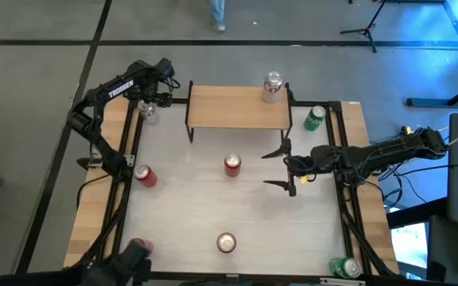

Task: Place canned beverage on shelf
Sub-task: Put the white soda can on the shelf aligned with the other white soda can

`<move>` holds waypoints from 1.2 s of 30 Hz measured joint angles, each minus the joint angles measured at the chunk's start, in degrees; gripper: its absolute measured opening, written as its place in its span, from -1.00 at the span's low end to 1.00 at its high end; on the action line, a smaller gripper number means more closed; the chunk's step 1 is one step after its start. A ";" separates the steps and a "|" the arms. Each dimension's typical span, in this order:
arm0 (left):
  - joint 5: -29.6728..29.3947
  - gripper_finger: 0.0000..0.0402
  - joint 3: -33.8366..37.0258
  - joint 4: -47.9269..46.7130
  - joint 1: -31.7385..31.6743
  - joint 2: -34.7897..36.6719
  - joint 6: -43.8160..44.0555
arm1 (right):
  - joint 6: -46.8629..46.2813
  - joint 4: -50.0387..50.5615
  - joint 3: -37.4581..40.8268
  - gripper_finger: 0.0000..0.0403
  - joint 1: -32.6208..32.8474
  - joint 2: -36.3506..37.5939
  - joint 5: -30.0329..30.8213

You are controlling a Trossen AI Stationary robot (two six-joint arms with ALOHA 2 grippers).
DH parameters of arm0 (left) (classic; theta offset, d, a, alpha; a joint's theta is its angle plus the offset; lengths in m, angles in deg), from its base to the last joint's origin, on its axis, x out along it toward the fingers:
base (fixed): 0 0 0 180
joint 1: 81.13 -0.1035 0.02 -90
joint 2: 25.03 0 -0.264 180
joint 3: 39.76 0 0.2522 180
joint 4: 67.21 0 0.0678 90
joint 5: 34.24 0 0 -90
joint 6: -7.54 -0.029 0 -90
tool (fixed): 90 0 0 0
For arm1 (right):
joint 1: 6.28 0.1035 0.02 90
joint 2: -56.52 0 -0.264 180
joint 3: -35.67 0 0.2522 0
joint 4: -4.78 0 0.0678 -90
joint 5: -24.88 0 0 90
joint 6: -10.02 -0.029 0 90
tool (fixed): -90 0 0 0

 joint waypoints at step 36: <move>10.15 0.94 6.29 5.41 -0.39 -0.63 -4.89 | 0.08 -0.22 0.00 0.85 0.01 -0.02 -2.54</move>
